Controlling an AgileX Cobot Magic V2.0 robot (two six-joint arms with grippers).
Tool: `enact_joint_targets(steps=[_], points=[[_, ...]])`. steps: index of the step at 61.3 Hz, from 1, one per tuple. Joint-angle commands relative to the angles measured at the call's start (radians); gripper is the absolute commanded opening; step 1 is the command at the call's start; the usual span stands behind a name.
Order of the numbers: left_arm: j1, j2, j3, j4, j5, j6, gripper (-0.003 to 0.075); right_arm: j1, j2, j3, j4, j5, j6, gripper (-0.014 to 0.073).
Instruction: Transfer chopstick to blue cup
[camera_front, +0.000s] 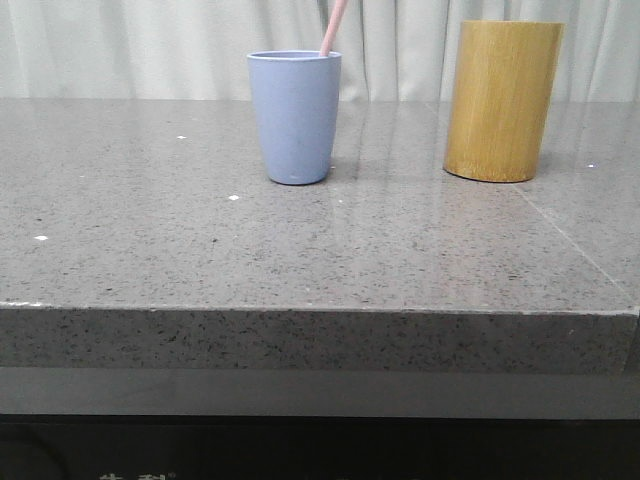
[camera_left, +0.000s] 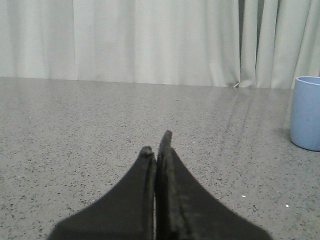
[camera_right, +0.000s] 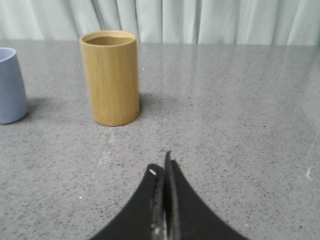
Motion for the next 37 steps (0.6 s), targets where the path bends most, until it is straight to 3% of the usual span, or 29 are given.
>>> enact_joint_targets(steps=[1,32,37], points=[[-0.007,-0.023,0.009,0.0,-0.081,-0.009,-0.0019,-0.011,-0.039,0.061,0.022,-0.202,-0.009,-0.0068],[-0.007,-0.023,0.009,0.0,-0.081,-0.009,-0.0019,-0.016,-0.156,0.296,0.046,-0.377,-0.009,-0.0068],[-0.007,-0.023,0.009,0.0,-0.081,-0.009,-0.0019,-0.016,-0.156,0.292,0.046,-0.324,-0.009,-0.0068]])
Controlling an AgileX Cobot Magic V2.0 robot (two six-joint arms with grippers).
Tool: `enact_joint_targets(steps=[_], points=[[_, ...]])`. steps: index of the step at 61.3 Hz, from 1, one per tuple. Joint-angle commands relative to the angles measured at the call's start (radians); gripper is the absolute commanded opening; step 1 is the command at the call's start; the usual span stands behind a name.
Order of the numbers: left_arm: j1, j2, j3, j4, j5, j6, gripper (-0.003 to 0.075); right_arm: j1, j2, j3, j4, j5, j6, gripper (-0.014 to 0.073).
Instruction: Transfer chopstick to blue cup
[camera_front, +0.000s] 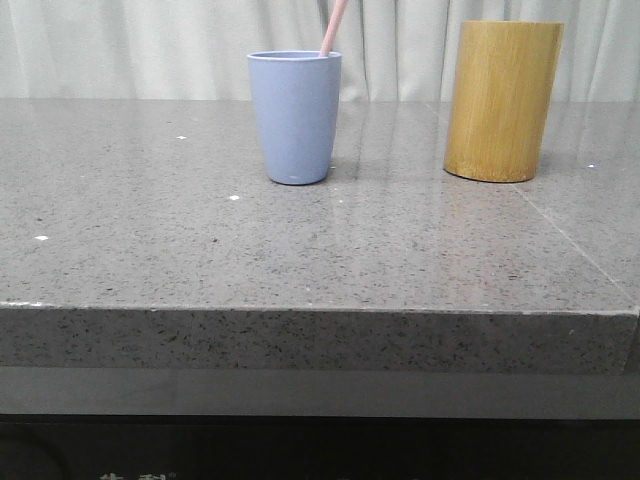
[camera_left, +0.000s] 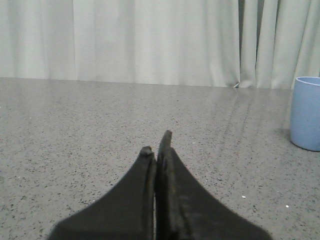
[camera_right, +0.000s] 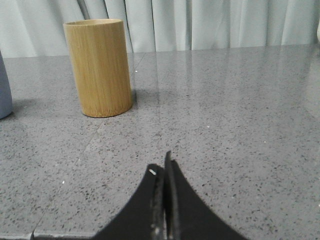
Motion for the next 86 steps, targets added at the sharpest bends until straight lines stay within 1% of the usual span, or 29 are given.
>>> enact_joint_targets(steps=[1,12,31,51,86], points=[[-0.007,-0.023,0.009,0.0,-0.081,-0.009,-0.0019,-0.005,-0.022,-0.004,0.003,-0.063,-0.009,-0.0068],[-0.007,-0.023,0.009,0.0,-0.081,-0.009,-0.0019,-0.005,-0.022,-0.004,0.003,-0.041,-0.009,-0.0068],[-0.007,-0.023,0.009,0.0,-0.081,-0.009,-0.0019,-0.005,-0.022,-0.004,0.003,-0.117,-0.009,-0.0068],[-0.007,-0.023,0.009,0.0,-0.081,-0.009,-0.0019,-0.024,-0.022,-0.004,0.003,-0.119,-0.009,-0.0068],[-0.007,-0.023,0.009,0.0,-0.081,-0.009,-0.0019,-0.023,-0.022,-0.004,0.003,-0.112,-0.009,-0.0068]])
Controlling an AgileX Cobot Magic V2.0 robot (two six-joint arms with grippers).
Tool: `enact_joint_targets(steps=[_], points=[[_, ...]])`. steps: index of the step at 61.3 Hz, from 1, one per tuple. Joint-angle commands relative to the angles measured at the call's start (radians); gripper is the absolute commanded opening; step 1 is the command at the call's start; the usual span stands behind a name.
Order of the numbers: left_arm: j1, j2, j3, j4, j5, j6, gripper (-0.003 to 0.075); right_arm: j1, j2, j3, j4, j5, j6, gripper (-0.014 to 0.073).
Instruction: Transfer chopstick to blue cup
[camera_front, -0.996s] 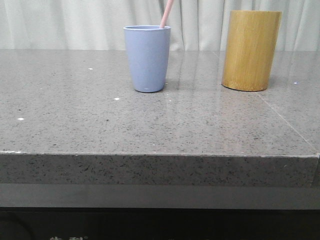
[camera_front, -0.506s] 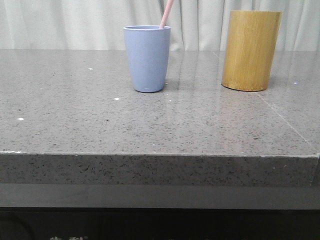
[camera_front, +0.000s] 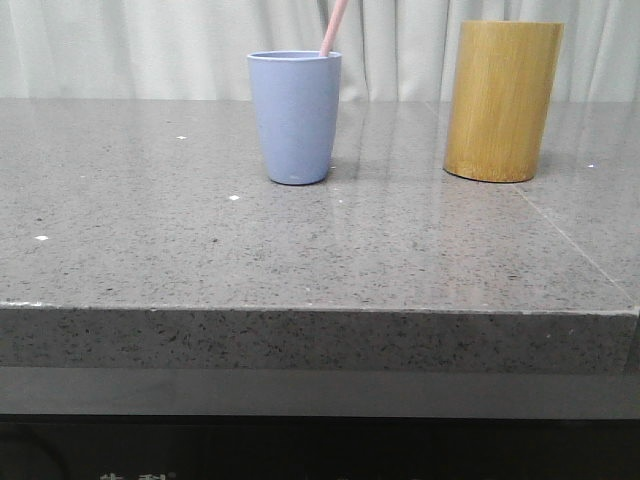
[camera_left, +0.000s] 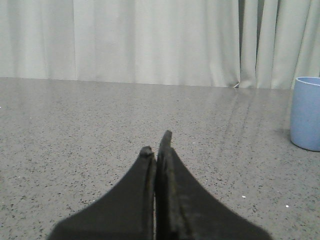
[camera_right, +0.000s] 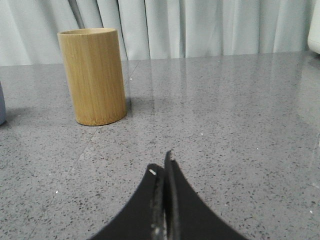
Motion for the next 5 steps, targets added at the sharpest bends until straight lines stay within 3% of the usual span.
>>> enact_joint_targets(steps=[1,5], points=[[-0.007,-0.023,0.009,0.0,-0.08,-0.009,-0.0019,-0.004,-0.022,-0.004,0.003,-0.081,-0.009,-0.0068],[-0.007,-0.023,0.009,0.0,-0.08,-0.009,-0.0019,-0.004,-0.022,-0.004,0.003,-0.081,-0.009,-0.0068]])
